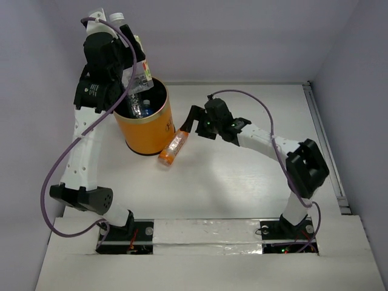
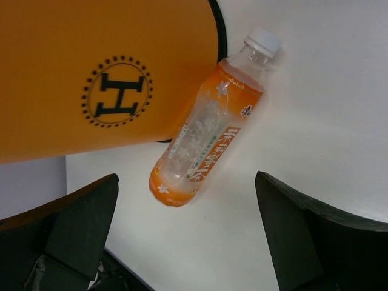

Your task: Put the plastic bottles in the bin

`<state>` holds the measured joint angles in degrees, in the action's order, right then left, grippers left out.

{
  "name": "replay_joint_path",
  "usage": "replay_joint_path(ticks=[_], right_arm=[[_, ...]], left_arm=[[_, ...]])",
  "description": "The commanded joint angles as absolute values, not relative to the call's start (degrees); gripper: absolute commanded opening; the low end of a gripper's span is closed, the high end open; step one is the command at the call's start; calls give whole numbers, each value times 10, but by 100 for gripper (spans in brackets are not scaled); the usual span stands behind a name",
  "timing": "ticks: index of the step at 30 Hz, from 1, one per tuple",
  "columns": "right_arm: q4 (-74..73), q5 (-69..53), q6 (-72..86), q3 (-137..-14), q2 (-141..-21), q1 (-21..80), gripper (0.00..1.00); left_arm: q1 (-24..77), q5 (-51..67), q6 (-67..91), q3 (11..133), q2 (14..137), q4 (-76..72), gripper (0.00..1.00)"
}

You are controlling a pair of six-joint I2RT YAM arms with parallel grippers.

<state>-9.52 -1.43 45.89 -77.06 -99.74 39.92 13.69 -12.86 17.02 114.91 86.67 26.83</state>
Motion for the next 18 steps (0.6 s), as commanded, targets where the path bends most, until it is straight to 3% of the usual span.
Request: replay_joint_path(ticks=[1, 18], right_arm=[[-115, -23, 491, -818, -1043, 403, 100], [-80, -114, 528, -888, -1192, 408, 100]], left_arm=[[127, -150, 158, 1144, 867, 181, 55], [127, -165, 102, 846, 826, -93, 56]])
